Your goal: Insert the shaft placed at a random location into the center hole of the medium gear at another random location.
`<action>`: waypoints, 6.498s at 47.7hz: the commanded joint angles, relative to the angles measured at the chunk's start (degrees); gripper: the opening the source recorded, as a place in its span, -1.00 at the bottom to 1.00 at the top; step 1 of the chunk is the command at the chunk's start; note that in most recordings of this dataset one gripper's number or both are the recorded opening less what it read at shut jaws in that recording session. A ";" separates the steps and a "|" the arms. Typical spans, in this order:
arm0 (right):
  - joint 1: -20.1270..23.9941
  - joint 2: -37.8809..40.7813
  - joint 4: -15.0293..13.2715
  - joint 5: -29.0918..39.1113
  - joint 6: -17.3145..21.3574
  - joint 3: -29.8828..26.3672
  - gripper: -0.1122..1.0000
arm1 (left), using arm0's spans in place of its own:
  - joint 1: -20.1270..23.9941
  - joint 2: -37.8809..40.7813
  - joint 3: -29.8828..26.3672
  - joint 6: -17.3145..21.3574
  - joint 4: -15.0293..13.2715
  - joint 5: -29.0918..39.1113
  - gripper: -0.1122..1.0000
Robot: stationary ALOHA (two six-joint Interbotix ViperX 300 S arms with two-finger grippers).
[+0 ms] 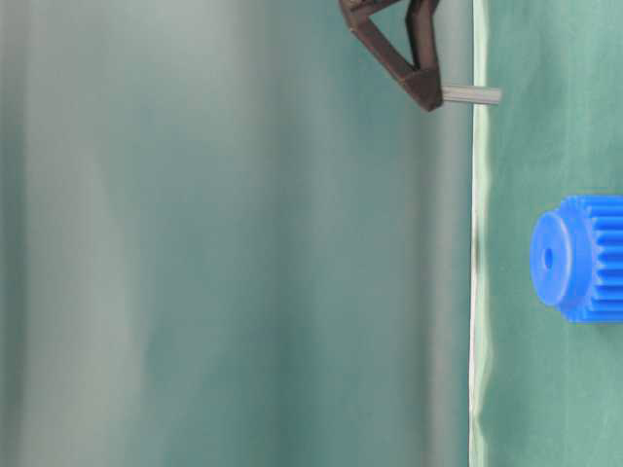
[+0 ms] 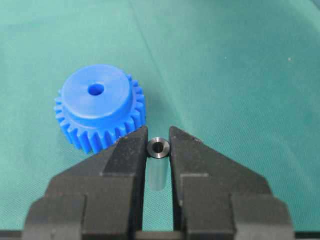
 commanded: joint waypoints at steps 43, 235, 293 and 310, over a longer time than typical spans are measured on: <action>4.66 10.99 0.00 5.71 -0.97 -17.05 -0.56 | 0.00 0.44 -1.23 -0.09 0.18 -0.35 -0.80; 6.24 5.71 0.53 10.28 -0.79 -18.81 0.70 | 0.00 0.44 -1.14 -0.44 0.09 0.44 -0.80; 6.24 -24.70 0.79 16.00 -0.44 1.14 0.70 | 0.00 0.53 -1.05 -0.44 0.09 0.00 -0.80; 6.24 -24.61 0.70 15.91 -0.53 1.23 0.69 | 0.09 0.53 -0.97 -0.44 0.09 0.00 -0.80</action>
